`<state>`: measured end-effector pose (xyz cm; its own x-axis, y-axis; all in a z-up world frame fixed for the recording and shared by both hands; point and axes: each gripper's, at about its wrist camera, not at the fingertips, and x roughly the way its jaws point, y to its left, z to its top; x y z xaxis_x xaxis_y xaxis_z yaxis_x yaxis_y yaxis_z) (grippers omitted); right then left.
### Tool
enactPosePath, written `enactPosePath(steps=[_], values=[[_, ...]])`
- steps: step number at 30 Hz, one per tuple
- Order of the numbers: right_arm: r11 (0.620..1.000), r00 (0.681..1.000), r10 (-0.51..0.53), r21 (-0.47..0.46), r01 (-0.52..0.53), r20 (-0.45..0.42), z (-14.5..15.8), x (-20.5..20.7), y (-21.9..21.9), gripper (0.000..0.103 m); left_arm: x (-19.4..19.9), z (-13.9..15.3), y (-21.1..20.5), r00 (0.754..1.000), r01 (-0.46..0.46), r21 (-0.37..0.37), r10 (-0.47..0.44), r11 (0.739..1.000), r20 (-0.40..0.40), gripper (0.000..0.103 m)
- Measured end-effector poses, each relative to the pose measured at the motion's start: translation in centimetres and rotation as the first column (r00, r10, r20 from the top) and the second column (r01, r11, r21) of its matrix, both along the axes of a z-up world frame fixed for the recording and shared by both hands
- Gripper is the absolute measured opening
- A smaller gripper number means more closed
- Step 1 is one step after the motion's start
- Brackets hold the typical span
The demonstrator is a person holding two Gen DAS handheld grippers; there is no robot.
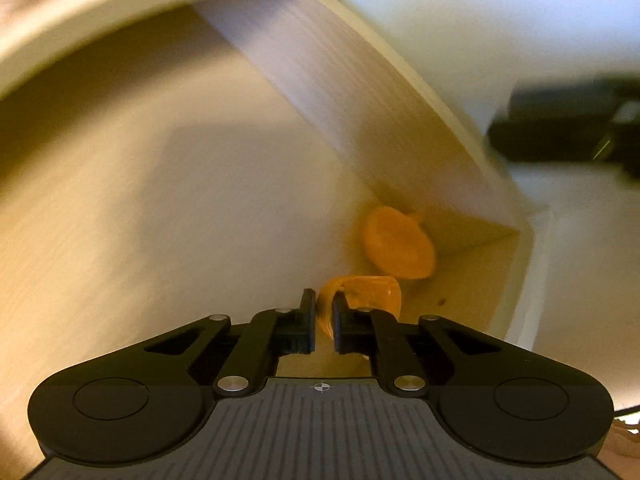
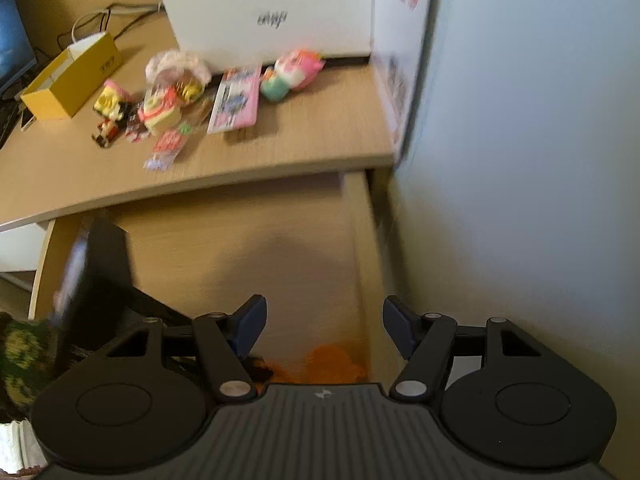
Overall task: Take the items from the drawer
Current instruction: 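Grasp an orange shell with the left gripper while right approaches the other orange shell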
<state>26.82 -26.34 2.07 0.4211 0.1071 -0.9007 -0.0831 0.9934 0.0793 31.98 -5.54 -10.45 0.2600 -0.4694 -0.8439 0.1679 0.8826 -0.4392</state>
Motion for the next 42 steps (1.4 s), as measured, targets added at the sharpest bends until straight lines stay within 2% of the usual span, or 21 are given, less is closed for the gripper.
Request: enactPosePath(steps=[4,9,13,15,17,19,23,26,29,32,33,34,35,36,38,42], values=[[0.998,0.989,0.001,0.068,0.01,-0.15,-3.6,1.8,0.3,0.062,-1.9,0.8,3.1,0.992,-0.126,0.055,0.124,0.991,0.038,0.01],[0.998,0.959,0.043,-0.027,-0.053,-0.279,-7.4,3.8,2.2,0.059,-4.3,1.6,6.7,0.96,-0.277,0.078,0.272,0.958,0.067,0.01],[0.97,0.92,0.135,-0.139,-0.198,-0.368,-9.6,4.6,5.2,0.059,-6.7,2.4,8.6,0.923,-0.381,0.085,0.373,0.921,0.092,0.01],[0.952,0.9,0.158,-0.179,-0.248,-0.406,-10.5,4.8,6.2,0.057,-8.4,2.6,8.9,0.903,-0.424,0.063,0.417,0.903,0.103,0.01],[0.95,0.884,0.16,-0.174,-0.258,-0.439,-11.1,5.1,6.6,0.05,-9.8,2.5,9.0,0.883,-0.462,0.029,0.456,0.887,0.11,0.01],[0.955,0.865,0.149,-0.157,-0.251,-0.478,-11.6,5.5,6.8,0.039,-10.7,2.8,9.3,0.865,-0.491,0.014,0.485,0.871,0.125,0.01],[0.955,0.847,0.117,-0.174,-0.239,-0.519,-13.1,6.3,6.8,0.035,-11.8,1.5,9.9,0.841,-0.53,-0.003,0.527,0.848,0.125,0.01],[0.964,0.854,0.114,-0.151,-0.218,-0.508,-14.0,7.2,7.2,0.034,-12.4,0.6,10.4,0.829,-0.551,0.0,0.548,0.834,0.117,0.01],[0.97,0.861,0.207,-0.015,-0.241,-0.464,-13.1,7.5,9.3,0.034,-13.1,0.8,11.3,0.825,-0.556,-0.024,0.555,0.831,0.11,0.01],[0.951,0.867,0.294,0.032,-0.307,-0.403,-11.1,7.6,11.3,0.035,-13.1,0.8,11.2,0.826,-0.555,-0.015,0.553,0.832,0.111,0.01],[0.947,0.869,0.31,0.039,-0.32,-0.386,-10.5,7.6,11.6,0.044,-13.1,0.8,11.3,0.823,-0.558,-0.019,0.557,0.829,0.109,0.01],[0.942,0.872,0.326,0.045,-0.334,-0.365,-9.8,7.5,11.7,0.057,-13.1,0.7,11.3,0.821,-0.563,-0.022,0.561,0.827,0.104,0.01],[0.938,0.877,0.338,0.043,-0.344,-0.343,-9.3,7.8,11.5,0.063,-13.1,0.6,11.5,0.817,-0.569,-0.025,0.568,0.822,0.098,0.01],[0.937,0.887,0.341,0.037,-0.347,-0.311,-8.8,7.8,11.5,0.07,-13.1,0.5,11.5,0.844,-0.527,-0.033,0.528,0.849,0.099,0.01],[0.939,0.901,0.332,0.008,-0.344,-0.281,-8.7,8.3,11.5,0.071,-13.0,0.5,11.5,0.842,-0.531,-0.031,0.531,0.847,0.093,0.01],[0.923,0.881,0.373,0.02,-0.385,-0.292,-10.0,7.8,12.2,0.071,-12.9,0.4,11.3,0.846,-0.526,-0.014,0.525,0.85,0.091,0.01]])
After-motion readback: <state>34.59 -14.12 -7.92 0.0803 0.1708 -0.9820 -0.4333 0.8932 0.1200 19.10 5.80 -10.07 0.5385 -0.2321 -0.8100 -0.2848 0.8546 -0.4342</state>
